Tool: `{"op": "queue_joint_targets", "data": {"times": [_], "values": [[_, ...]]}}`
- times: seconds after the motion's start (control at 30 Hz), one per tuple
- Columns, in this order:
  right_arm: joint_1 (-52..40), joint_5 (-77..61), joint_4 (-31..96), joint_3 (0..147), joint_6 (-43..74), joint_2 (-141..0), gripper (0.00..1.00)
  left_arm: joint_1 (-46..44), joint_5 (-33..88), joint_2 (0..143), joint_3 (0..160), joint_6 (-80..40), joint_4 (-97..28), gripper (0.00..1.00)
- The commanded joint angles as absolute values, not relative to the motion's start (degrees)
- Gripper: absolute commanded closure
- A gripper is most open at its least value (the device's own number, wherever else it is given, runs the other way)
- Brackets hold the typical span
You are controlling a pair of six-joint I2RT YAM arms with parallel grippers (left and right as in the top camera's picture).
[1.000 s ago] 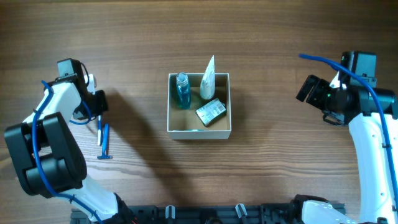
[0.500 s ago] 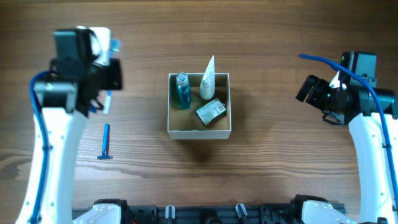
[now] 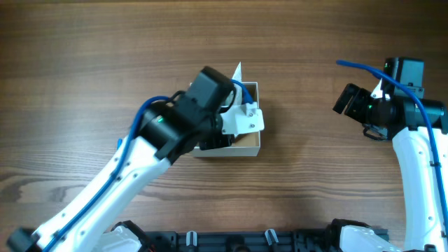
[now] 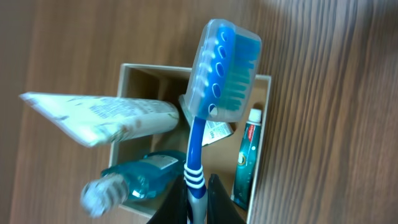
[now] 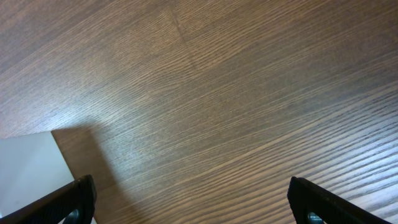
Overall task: Pack container
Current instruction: 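Lay the toothbrush in the box and withdraw the left gripper, then grasp the blue razor with the left gripper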
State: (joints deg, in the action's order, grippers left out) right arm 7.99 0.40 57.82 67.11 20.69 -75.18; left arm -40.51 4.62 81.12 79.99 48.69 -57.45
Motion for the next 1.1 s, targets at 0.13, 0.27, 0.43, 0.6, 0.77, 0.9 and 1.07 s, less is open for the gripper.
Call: {"op": "queue_joint_targets", "data": {"times": [0.13,0.27,0.43,0.6,0.77,0.9,1.07], "values": [[8.23,-0.08,57.69,67.05,20.93,-75.55,0.0,-40.1,7.46,94.48,79.83,51.2,-57.45,0.96],[8.23,-0.05,57.69,67.05,20.23,-75.55,0.0,-39.31,7.46,98.15,79.83,50.09,-57.89,0.89],[8.23,0.1,57.78,67.05,19.49,-75.55,0.0,-39.48,6.04,95.66,80.12,44.82,-58.98,0.06],[8.23,0.1,57.74,67.05,19.49,-75.55,0.0,-39.4,-2.26,86.85,82.61,32.88,-62.63,0.0],[8.23,0.1,57.71,67.05,19.49,-75.55,0.0,-30.96,-6.52,73.3,82.61,12.95,-67.75,0.0],[8.23,0.1,57.67,67.05,19.51,-75.55,0.0,-16.97,-6.57,70.3,80.73,0.69,-71.96,0.0],[8.23,0.08,57.87,67.05,19.51,-75.55,0.0,1.58,-5.69,70.41,67.61,-6.92,-65.91,0.0]]}}
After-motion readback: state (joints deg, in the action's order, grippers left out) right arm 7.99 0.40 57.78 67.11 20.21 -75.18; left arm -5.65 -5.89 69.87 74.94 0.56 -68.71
